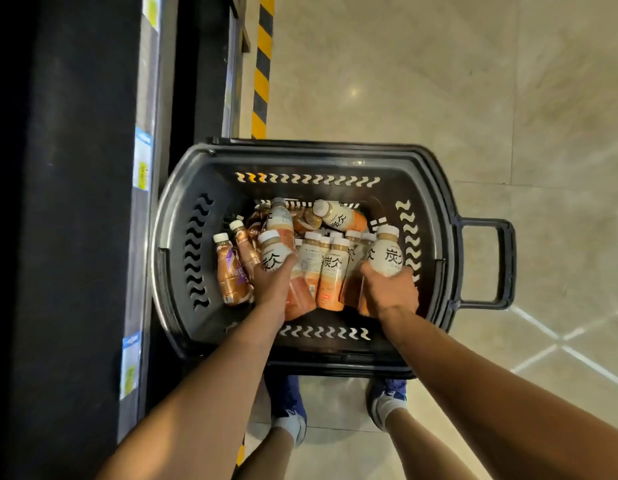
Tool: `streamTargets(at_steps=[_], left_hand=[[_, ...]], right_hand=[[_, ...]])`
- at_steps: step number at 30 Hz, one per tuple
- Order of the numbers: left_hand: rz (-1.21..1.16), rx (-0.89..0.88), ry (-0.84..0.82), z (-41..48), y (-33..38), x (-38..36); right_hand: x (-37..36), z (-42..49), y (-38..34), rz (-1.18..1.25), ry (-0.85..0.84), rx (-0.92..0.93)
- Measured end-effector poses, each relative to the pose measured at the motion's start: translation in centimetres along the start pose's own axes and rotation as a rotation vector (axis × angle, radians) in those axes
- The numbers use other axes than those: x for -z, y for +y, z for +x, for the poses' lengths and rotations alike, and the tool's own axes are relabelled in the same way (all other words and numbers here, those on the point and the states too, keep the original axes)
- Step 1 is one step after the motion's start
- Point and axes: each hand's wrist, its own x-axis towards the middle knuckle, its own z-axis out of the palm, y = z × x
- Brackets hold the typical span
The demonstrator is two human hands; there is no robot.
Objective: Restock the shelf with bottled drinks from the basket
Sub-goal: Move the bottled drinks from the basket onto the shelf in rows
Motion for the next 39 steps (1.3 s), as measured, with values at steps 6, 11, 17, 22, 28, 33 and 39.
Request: streamTargets(at_steps=[6, 11, 17, 22, 28, 33, 39], left_hand=[[0.157, -0.234, -0.289, -17.2, 9.2, 2.1], [0.117, -0.377, -0.326, -33.7, 16.4, 6.6], [-0.029, -0.567, -0.218, -50.2, 19.8, 12.8], [-0.210, -0.649, 0.064, -58.3, 19.2, 18.2], [-0.496, -0.704, 0.359, -65.9, 15.4, 27.4], [-0.690, -0.772, 0.673, -74.6, 9.5, 35.6], [-0.851, -0.827, 1.015, -85.1, -3.6, 43.1]], right_hand=[[9.9, -11.7, -7.9, 0.085, -0.114, 0.270], [22.2, -25.5, -15.5, 0.106, -0.134, 0.472], [33.4, -39.1, -19.3, 0.093, -0.155, 0.701], [37.0, -47.4, -21.0, 0.037, -0.293, 0.943], [36.3, -58.7, -21.6, -0.132, -0.624, 1.226], [35.0, -70.0, -18.1, -0.224, -0.859, 1.396], [34.3, -83.2, -7.4, -0.329, -1.258, 1.545]])
